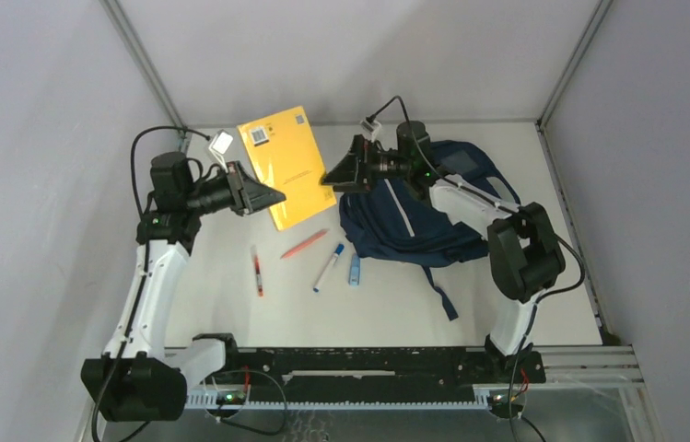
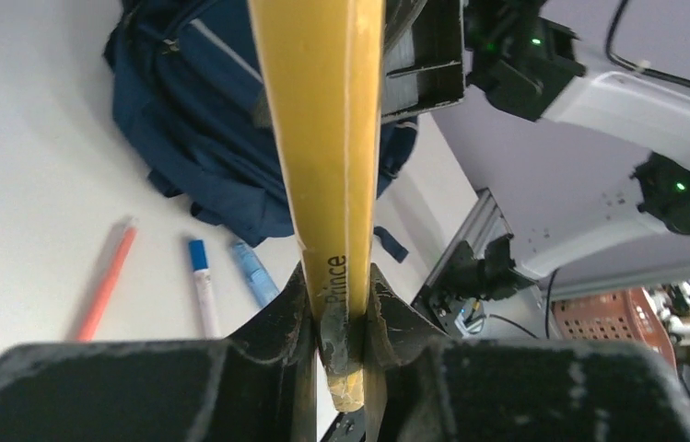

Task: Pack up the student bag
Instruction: Pick up the book from the center of the board.

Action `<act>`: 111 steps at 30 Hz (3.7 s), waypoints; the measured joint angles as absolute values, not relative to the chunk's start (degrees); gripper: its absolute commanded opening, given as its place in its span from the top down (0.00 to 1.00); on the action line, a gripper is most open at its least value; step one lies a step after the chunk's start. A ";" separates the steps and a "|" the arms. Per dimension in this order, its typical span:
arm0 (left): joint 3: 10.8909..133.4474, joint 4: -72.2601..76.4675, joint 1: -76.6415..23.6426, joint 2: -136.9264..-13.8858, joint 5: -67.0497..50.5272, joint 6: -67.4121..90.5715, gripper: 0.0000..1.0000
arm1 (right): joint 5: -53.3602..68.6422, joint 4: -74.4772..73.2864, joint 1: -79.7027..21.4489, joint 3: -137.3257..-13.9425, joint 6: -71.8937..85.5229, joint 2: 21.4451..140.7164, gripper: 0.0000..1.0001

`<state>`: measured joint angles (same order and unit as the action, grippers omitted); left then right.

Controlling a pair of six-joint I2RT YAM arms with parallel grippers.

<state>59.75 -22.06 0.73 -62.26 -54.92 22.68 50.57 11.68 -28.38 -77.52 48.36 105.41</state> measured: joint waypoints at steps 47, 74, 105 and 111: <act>69.32 -22.76 7.53 -53.54 -46.72 52.18 0.00 | -42.00 40.42 -58.59 -48.93 -41.06 88.68 1.00; 74.26 -24.84 1.43 -62.98 -49.30 50.96 0.00 | -47.37 80.88 -68.86 -47.70 -78.63 99.13 1.00; 78.76 -37.87 -7.60 -66.76 -37.65 42.44 1.00 | -48.93 81.87 -71.48 -51.35 -82.81 102.32 0.01; 78.76 -40.32 -7.25 -63.61 -29.63 40.88 1.00 | -51.46 74.46 -71.33 -53.63 -75.99 100.86 0.00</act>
